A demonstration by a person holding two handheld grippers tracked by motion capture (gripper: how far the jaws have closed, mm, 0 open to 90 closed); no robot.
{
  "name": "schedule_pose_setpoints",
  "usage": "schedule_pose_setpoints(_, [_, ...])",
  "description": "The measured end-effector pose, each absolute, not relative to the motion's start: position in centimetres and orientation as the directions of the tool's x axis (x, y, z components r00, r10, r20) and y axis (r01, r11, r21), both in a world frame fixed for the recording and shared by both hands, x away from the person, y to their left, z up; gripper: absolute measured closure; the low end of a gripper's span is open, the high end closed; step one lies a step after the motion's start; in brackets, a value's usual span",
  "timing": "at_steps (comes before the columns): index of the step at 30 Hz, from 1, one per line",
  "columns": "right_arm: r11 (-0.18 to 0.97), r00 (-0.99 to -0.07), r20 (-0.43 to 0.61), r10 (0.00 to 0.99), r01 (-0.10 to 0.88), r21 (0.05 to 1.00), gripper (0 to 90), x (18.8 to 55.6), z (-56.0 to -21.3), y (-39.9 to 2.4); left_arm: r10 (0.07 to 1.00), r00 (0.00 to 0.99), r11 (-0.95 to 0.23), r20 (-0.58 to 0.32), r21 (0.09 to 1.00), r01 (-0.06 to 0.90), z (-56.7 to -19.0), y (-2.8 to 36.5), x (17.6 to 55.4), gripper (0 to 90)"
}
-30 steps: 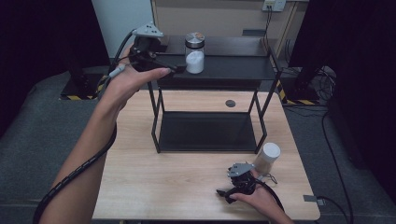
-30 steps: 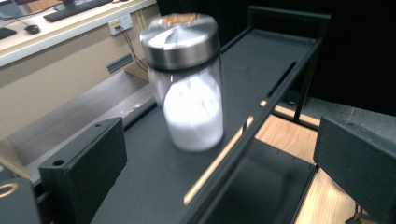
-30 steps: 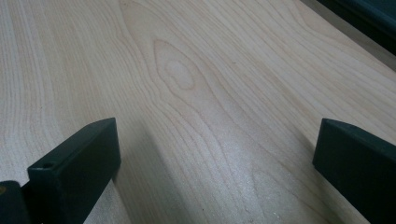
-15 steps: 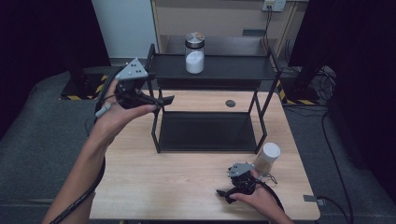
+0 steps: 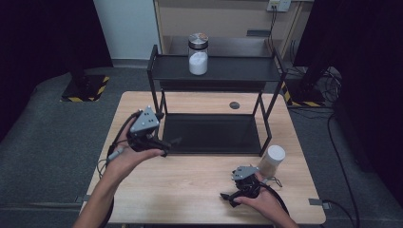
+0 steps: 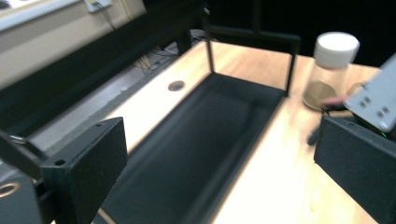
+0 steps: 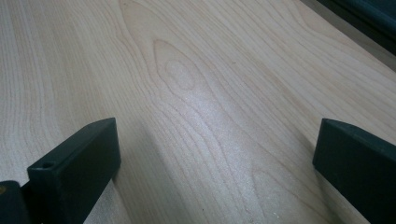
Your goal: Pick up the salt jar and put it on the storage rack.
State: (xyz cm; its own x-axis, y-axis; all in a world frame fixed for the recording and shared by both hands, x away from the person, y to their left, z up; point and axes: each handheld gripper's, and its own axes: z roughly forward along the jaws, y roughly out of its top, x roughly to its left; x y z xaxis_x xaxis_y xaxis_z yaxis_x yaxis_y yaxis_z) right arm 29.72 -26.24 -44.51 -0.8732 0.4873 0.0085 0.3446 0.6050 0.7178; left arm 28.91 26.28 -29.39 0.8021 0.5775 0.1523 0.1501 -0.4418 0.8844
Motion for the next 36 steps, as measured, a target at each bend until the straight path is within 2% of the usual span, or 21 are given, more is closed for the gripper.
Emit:
schedule_pose_setpoints(10, [0.605, -0.873, 0.009, 0.488, 0.345, 0.718, 1.4, 29.7, -44.5, -26.2, 0.544, 0.826, -0.489, 0.146, 0.856, 0.171, -34.7, 24.1, 27.8, 2.4])
schedule_pose_setpoints(20, [0.605, -0.873, 0.009, 0.488, 0.345, 0.718, 1.4, 29.7, -44.5, -26.2, 0.537, 0.84, -0.56, 0.074, 0.777, 0.289, -40.8, 22.4, 28.2, 2.9])
schedule_pose_setpoints(25, [0.605, -0.873, 0.009, 0.488, 0.345, 0.718, 1.4, 29.7, -44.5, -26.2, 0.529, 0.847, -0.589, 0.048, 0.74, 0.326, -42.5, 22.1, 28.5, 3.2])
schedule_pose_setpoints(36, [0.605, -0.873, 0.009, 0.488, 0.345, 0.718, 1.4, 29.7, -44.5, -26.2, 0.523, 0.851, -0.621, 0.05, 0.706, 0.34, -44.1, 22.1, 28.7, 3.3])
